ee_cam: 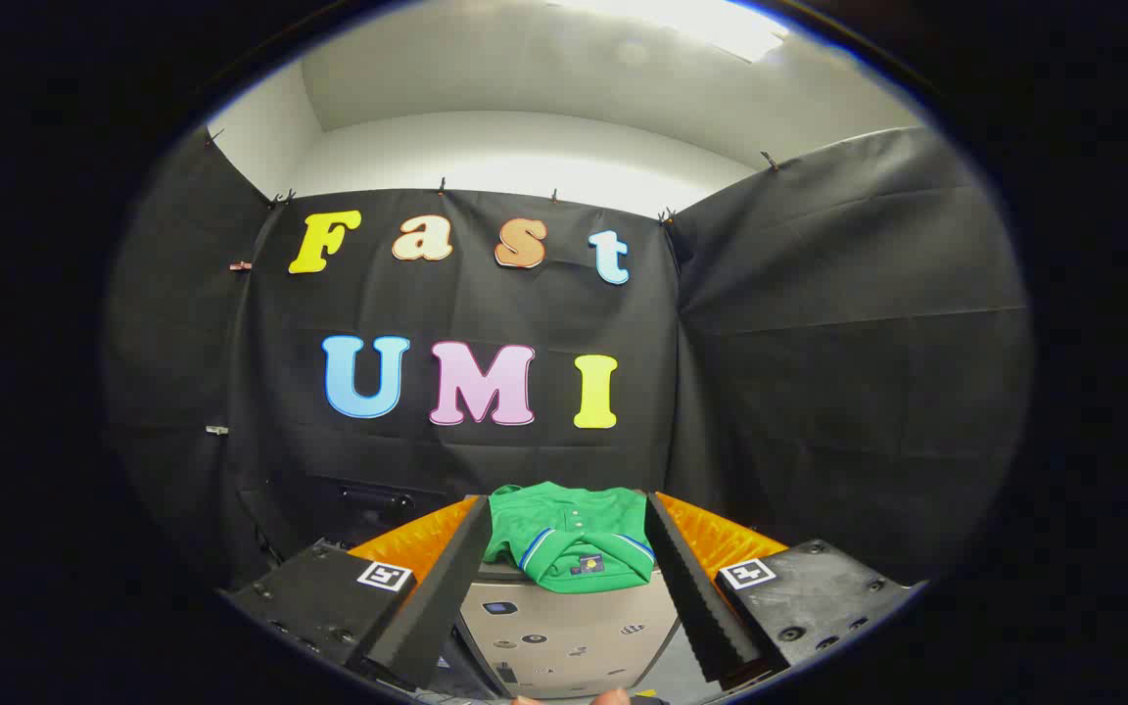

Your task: Put the clothes into the washing machine and then close the washing machine lid.

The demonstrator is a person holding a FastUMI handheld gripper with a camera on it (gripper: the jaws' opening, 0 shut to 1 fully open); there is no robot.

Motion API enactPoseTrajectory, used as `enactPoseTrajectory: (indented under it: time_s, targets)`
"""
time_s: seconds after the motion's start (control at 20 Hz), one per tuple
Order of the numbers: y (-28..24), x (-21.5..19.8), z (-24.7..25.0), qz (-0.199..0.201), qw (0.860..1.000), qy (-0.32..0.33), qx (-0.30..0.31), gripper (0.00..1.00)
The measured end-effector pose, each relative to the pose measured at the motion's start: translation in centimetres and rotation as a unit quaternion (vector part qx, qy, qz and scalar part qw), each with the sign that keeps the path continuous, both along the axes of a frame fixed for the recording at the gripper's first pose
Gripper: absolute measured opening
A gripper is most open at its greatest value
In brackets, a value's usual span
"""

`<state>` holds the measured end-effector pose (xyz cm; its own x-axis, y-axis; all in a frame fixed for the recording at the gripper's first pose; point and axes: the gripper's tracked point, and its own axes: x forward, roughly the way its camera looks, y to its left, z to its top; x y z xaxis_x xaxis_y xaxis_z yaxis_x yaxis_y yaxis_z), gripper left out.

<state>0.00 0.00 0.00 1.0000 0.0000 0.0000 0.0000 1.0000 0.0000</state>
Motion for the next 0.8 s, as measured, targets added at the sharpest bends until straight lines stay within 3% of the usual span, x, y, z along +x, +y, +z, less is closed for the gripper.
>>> enactPoseTrajectory:
  time_s: [0.8]
  targets:
    - [0.67,-0.36,-0.95,0.005,1.000,0.010,-0.003,0.98]
